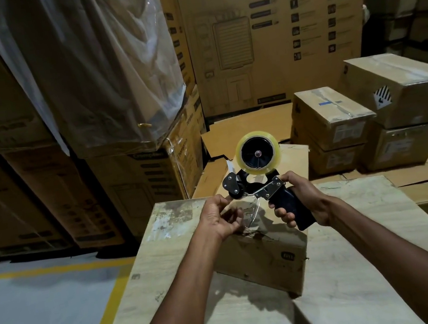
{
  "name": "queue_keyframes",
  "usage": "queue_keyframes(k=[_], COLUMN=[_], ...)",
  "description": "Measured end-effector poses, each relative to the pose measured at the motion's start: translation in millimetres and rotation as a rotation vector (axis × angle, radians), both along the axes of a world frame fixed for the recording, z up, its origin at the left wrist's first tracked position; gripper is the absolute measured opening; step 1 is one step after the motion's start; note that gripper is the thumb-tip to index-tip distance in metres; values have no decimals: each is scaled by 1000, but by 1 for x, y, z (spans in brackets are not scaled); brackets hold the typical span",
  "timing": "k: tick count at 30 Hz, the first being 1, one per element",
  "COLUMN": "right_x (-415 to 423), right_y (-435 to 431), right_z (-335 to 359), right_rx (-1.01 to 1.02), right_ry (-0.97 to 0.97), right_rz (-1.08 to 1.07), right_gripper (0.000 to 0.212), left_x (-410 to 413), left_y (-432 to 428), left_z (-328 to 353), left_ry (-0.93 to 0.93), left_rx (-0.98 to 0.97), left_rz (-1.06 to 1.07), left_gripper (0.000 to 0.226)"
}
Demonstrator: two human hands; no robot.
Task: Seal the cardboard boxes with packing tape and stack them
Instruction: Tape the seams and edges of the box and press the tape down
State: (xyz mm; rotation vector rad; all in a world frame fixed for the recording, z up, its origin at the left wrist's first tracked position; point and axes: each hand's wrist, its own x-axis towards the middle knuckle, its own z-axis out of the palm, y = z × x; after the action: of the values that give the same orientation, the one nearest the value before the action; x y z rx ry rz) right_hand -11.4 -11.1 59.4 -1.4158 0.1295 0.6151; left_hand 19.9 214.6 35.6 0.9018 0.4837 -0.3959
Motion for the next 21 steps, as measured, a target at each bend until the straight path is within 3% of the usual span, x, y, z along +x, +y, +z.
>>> queue_keyframes(k=[10,16,21], right_x=[-1,-2,-1], right_y=[-6,-5,-8], right_z=[-2,-3,-4], right_rx=[-4,-10,-11], right_ry=[-6,-15,-17], right_rz=[10,26,35], right_gripper=[68,68,68], left_x=[-1,-2,0], left_y=[13,17,21], left_z=[-4,-3,-4], left_ry=[-77,-78,-97], left_rx=[246,257,140], left_rz=[-189,-245,-251], left_gripper=[27,35,19])
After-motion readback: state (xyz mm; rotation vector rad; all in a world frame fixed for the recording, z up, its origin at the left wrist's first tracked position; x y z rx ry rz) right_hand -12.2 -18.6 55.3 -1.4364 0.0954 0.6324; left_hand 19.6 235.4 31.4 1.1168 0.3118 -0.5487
